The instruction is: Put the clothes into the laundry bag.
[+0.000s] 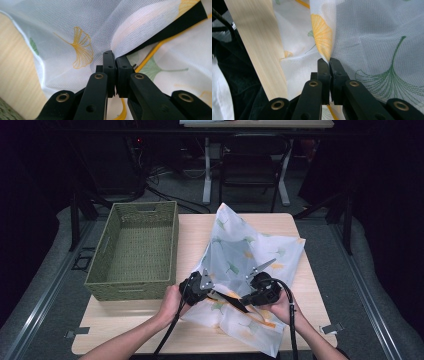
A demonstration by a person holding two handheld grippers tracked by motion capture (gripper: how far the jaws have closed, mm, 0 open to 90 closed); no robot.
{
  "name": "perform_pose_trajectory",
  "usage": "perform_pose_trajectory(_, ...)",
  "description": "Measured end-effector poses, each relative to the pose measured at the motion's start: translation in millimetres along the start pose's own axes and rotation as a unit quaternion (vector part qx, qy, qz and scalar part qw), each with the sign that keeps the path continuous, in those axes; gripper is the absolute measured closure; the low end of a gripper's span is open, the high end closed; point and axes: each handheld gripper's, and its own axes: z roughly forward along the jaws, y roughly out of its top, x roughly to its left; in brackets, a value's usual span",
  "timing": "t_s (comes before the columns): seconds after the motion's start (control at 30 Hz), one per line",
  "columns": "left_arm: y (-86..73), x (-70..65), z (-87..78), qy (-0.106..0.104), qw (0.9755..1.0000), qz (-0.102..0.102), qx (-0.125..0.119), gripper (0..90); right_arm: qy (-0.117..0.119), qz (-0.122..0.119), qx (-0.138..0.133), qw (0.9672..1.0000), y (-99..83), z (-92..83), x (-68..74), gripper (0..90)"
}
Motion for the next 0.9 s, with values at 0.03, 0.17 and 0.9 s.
perform_pose_trajectory(0.03, -2.9, -1.7, 0.5, -0.007, 1.0, 0.0, 0.001, 88.1, 0.0, 0.0, 0.0, 1.0, 0.0, 0.0, 0.0, 87.9)
perform_pose_trajectory(0.17, -15.9, -8.4, 5.6, -0.032, 0.9994, -0.009, 0.01, 88.2, 0.001, -0.007, 0.023, 0.9997, -3.8, 8.6, 0.7, 87.9)
perform_pose_trajectory(0.9, -32.8, -14.6, 14.2, -0.104, 0.9925, 0.005, 0.064, 82.8, -0.007, -0.049, 0.127, 0.9906, -11.7, 50.0, 4.7, 81.3)
